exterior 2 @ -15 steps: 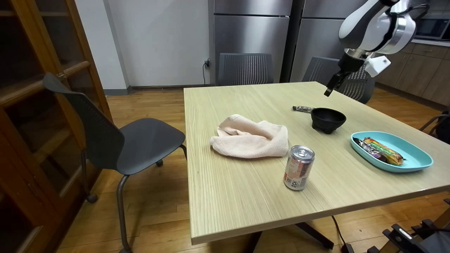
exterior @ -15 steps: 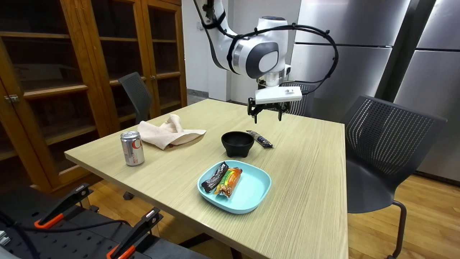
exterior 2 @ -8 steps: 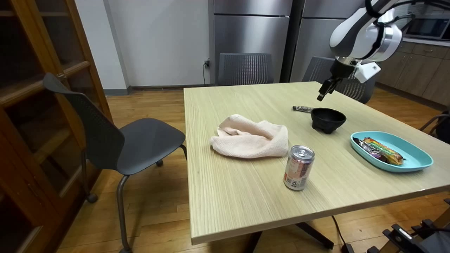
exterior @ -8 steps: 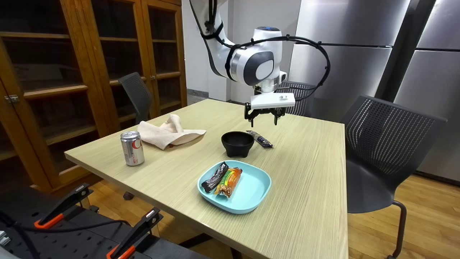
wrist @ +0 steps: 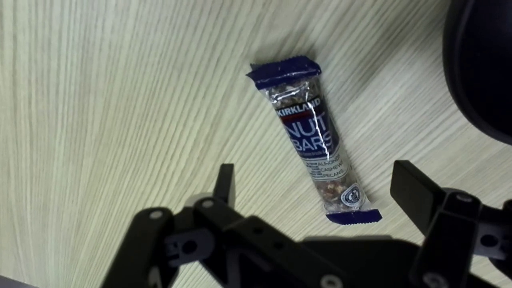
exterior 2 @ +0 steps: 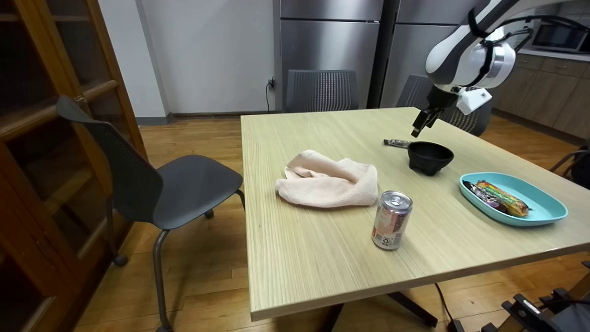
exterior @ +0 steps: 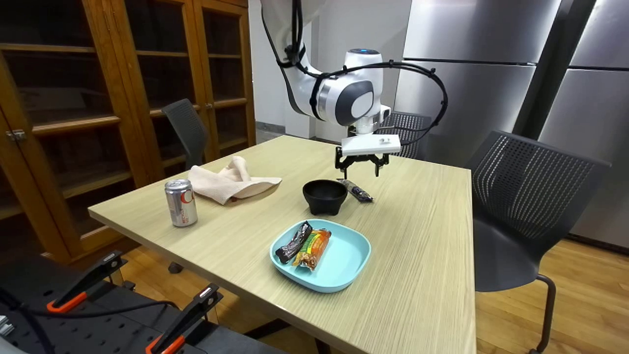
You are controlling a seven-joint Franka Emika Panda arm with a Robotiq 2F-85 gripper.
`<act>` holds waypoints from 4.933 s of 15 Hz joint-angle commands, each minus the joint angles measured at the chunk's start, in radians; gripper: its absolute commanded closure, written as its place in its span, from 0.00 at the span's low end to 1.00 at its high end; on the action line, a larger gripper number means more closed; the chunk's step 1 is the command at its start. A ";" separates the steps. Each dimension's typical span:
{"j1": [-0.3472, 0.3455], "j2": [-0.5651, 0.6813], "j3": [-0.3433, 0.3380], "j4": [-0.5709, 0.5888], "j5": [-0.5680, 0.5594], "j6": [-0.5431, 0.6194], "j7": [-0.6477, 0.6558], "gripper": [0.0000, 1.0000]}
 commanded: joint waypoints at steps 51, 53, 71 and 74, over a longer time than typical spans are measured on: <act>0.033 0.200 -0.020 0.316 -0.061 -0.215 0.091 0.95; 0.030 0.172 -0.025 0.283 -0.054 -0.196 0.132 0.94; 0.007 -0.122 -0.066 -0.259 -0.052 0.145 0.490 0.94; -0.012 -0.179 -0.069 -0.344 -0.066 0.180 0.467 0.94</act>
